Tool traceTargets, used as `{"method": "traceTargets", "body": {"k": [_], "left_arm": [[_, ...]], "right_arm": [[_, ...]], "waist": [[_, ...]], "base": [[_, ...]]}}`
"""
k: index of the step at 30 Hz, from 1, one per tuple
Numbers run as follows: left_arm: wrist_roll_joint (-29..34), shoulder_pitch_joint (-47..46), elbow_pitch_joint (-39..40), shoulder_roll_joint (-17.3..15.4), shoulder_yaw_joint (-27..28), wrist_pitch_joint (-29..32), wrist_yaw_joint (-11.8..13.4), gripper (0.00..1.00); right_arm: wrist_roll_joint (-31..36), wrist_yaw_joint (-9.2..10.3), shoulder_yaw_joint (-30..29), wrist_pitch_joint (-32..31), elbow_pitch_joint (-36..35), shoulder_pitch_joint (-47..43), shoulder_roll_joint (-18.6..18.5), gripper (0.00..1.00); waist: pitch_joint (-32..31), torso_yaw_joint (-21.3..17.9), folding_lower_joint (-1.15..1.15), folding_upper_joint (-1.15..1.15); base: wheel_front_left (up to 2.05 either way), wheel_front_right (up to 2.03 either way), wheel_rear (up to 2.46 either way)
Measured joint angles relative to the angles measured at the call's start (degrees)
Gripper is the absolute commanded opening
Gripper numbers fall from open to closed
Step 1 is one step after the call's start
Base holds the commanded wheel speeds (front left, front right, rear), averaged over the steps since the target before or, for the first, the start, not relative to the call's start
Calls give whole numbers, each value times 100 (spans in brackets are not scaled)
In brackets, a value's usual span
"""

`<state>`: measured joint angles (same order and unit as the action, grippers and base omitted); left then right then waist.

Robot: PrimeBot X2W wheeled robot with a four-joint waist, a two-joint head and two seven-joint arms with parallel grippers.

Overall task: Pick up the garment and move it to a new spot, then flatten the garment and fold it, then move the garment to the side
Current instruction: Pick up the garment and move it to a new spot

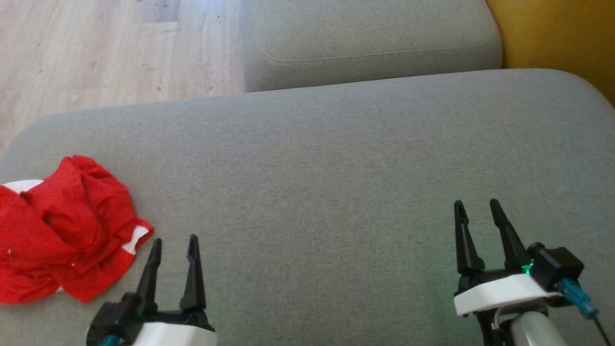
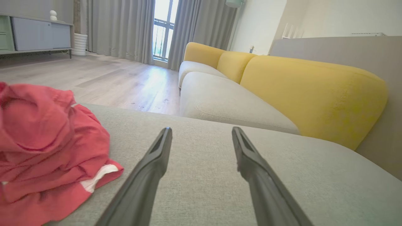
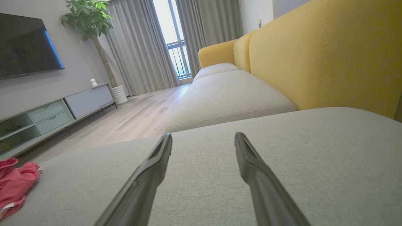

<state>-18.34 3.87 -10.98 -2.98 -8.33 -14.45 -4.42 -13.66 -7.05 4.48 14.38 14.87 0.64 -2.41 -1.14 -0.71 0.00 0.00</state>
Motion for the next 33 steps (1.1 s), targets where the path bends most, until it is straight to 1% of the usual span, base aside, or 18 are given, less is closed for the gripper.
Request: {"method": "traceTargets", "body": {"k": [2,4,10,18,27,28,33], "left_arm": [[0,-2,1,2,91,0,112,100],[1,-2,1,0,149,0,167,100],[27,3,4,2,285,0,166,100],[127,43,41,3,434,0,166,100],[221,265,104,1,617,0,163,100],[221,265,104,1,617,0,163,100],[279,333,169,0,661,0,141,100]], "right_arm": [[-48,0,63,0,0,-1,0,100],[-57,0,119,0,3,-2,-1,100],[-203,0,322,0,-21,-14,-2,100],[-311,0,664,-1,-51,-144,-5,100],[-430,0,884,-1,-8,-256,-5,100],[-430,0,884,-1,-8,-256,-5,100],[-509,0,931,-1,-9,-257,-5,100]], "waist": [[-9,70,0,0],[-27,154,0,0],[-112,454,0,0],[-254,985,0,0],[-414,1637,-1,0],[-414,1637,-1,0],[-457,1946,-1,0]], "base": [[0,0,0],[0,0,0],[0,0,0],[0,0,0],[0,0,0],[0,0,0],[0,0,0]]}}
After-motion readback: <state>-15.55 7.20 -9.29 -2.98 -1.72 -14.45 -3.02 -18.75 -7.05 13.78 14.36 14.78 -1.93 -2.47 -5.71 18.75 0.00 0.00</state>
